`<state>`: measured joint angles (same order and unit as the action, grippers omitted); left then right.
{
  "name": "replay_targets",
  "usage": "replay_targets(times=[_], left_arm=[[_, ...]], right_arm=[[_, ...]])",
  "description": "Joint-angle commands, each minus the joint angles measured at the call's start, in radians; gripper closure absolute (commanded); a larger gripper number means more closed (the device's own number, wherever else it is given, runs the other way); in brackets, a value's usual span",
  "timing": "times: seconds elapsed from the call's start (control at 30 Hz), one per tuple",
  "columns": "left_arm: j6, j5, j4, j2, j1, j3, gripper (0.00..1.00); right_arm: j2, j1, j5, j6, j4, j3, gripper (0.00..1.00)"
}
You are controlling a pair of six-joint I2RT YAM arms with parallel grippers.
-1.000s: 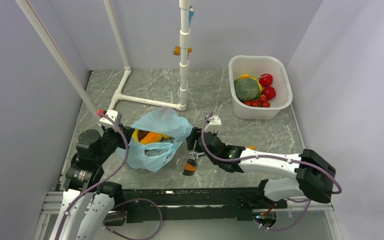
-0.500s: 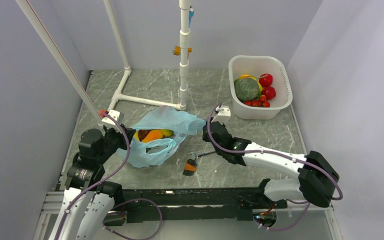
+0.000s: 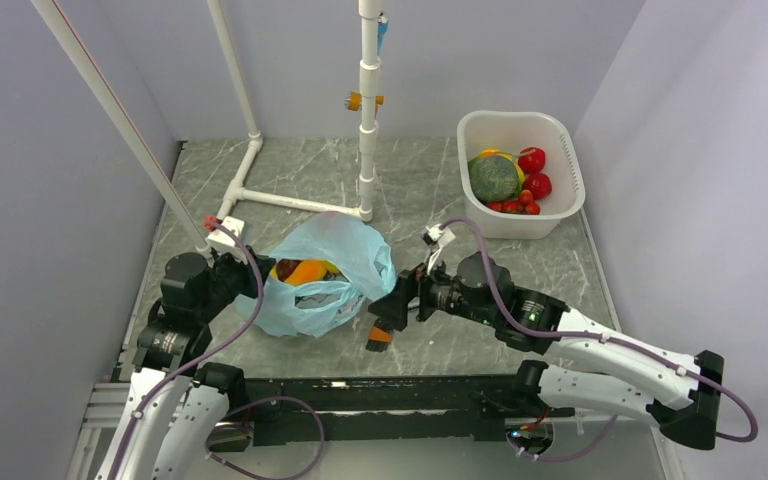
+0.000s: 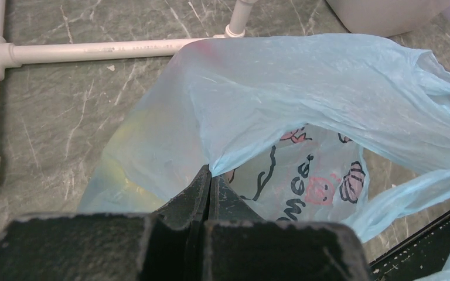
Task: Take the fake fruits out of the plastic bag
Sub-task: Adjust the plastic bag at the center of the board.
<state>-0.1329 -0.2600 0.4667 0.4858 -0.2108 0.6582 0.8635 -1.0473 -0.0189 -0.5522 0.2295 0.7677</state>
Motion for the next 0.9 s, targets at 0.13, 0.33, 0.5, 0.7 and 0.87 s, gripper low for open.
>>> replay_targets(times=[0.13, 0.33, 0.5, 0.7, 0.87], left_arm=[[0.012, -0.026, -0.051, 0.003, 0.004, 0.02, 1.0], [0.013, -0.016, -0.048, 0.006, 0.001, 0.024, 1.0], [0.01, -0.012, -0.044, 0.006, 0.001, 0.025, 1.0], [0.011, -0.01, -0.044, 0.008, 0.001, 0.026, 1.0], [0.011, -0.009, -0.044, 0.008, 0.001, 0.026, 1.0]], right_arm=[[0.193, -0.17, -0.006, -0.176, -0.052, 0.233, 0.02], [0.173, -0.171, -0.148, -0.41, -0.098, 0.163, 0.04], [0.246, -0.172, -0.172, -0.398, -0.113, 0.174, 0.08], [0.38, -0.184, -0.123, -0.215, -0.282, 0.225, 0.33], [0.464, -0.313, -0.014, 0.109, -0.501, 0.28, 0.78]])
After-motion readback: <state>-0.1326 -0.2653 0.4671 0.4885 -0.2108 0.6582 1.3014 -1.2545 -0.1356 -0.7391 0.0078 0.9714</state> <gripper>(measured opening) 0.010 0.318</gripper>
